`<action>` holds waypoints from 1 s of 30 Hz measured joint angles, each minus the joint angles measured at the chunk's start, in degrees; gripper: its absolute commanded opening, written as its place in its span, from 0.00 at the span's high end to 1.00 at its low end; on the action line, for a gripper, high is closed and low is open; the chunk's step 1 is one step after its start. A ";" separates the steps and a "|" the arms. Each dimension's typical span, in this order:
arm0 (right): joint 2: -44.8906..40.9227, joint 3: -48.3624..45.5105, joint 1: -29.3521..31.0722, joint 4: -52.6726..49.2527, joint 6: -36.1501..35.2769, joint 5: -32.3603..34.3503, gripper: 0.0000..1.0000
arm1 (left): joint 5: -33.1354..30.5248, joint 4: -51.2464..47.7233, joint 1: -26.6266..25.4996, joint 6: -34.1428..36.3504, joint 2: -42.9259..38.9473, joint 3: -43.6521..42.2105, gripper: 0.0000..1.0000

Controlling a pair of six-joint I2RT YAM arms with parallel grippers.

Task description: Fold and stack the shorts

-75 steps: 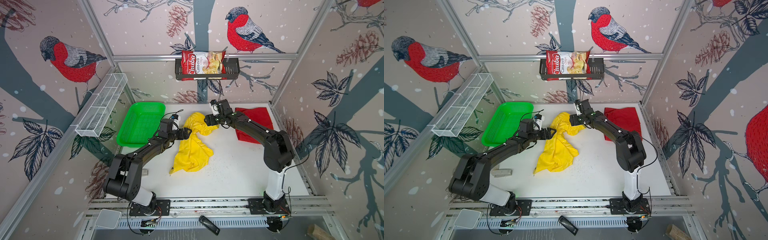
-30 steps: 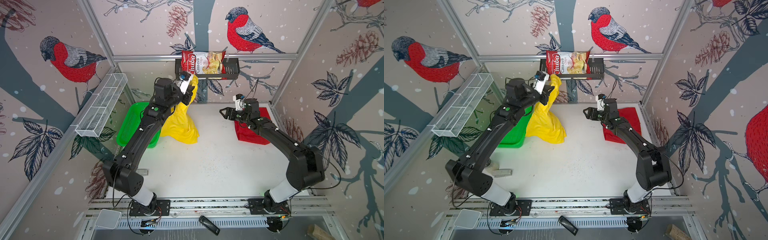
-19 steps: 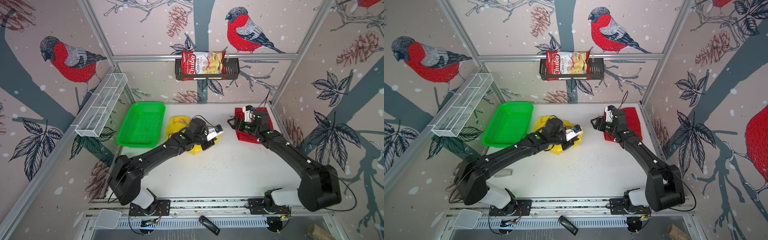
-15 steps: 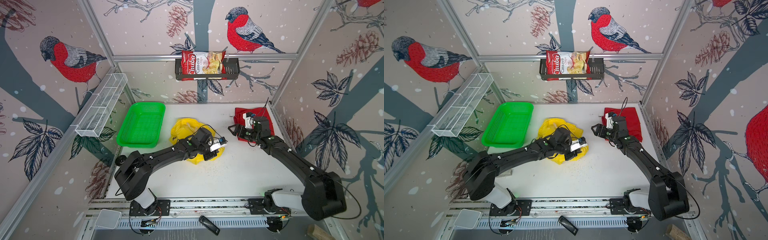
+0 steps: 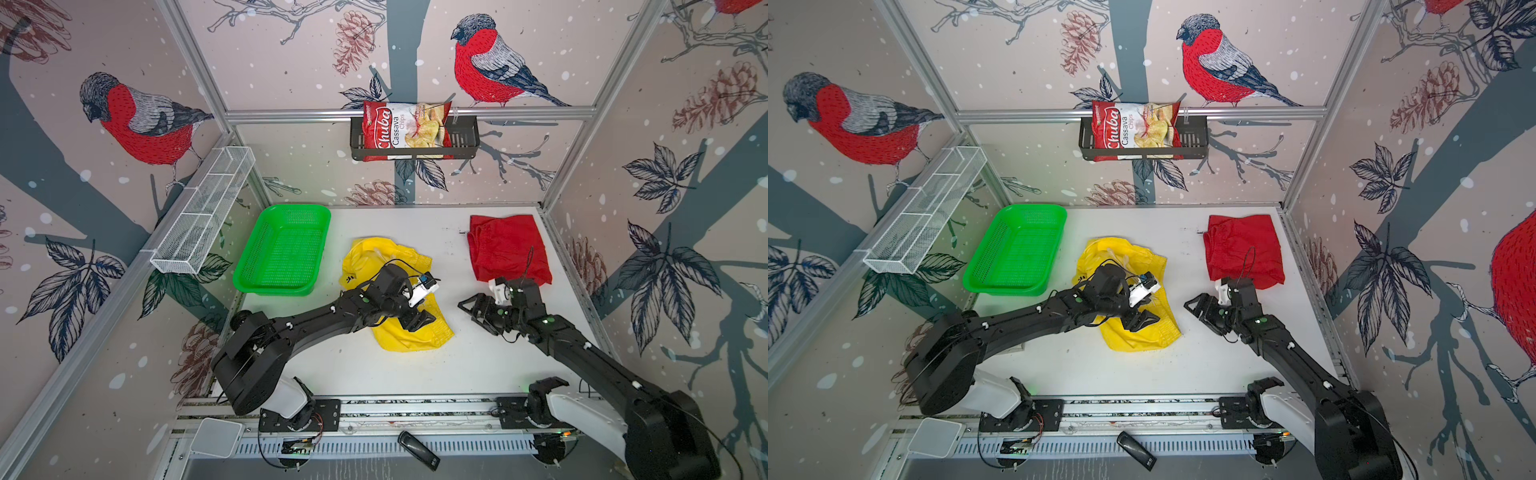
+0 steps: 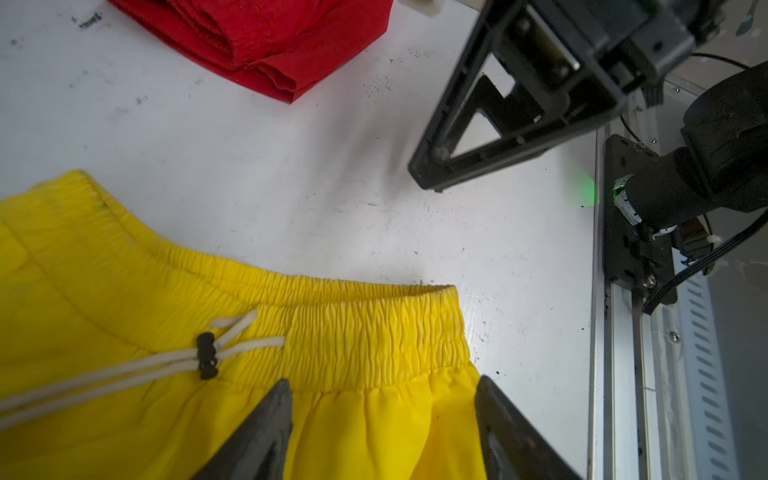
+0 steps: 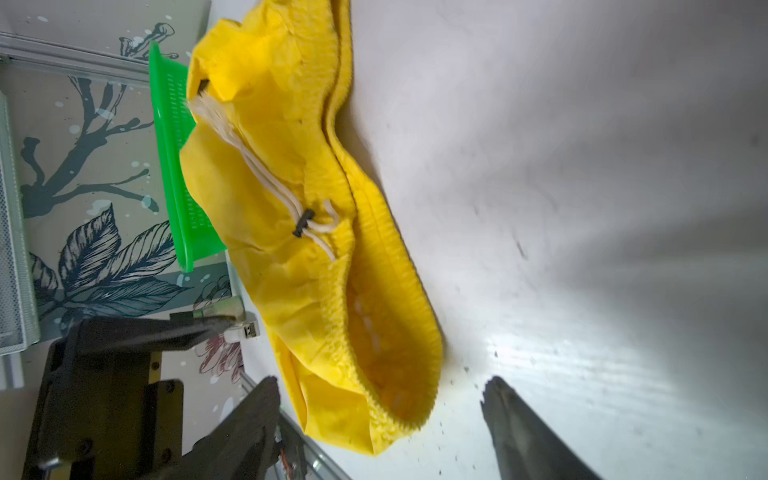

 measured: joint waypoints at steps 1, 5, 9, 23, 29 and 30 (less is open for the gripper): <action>-0.76 -1.73 0.68 1.44 2.23 -0.96 0.20 | -0.02 0.63 0.04 -1.60 0.00 -1.07 0.32; -0.83 -4.11 5.14 6.34 6.38 -2.21 0.19 | -0.92 4.09 1.88 -7.87 0.46 -4.48 0.32; 5.16 -3.54 7.87 9.49 5.64 -3.45 0.19 | -0.74 9.57 3.65 -13.86 0.98 -8.90 0.33; 18.95 -4.11 10.23 21.18 2.99 -8.26 0.26 | -1.29 16.59 5.84 -20.02 12.81 -7.89 0.39; 28.41 -1.92 10.08 29.27 3.28 -9.94 0.62 | -0.63 17.64 5.84 -19.47 12.70 -8.50 0.39; 29.68 -1.44 10.01 29.88 3.37 -9.97 0.67 | -0.63 17.51 5.84 -19.30 12.41 -8.63 0.38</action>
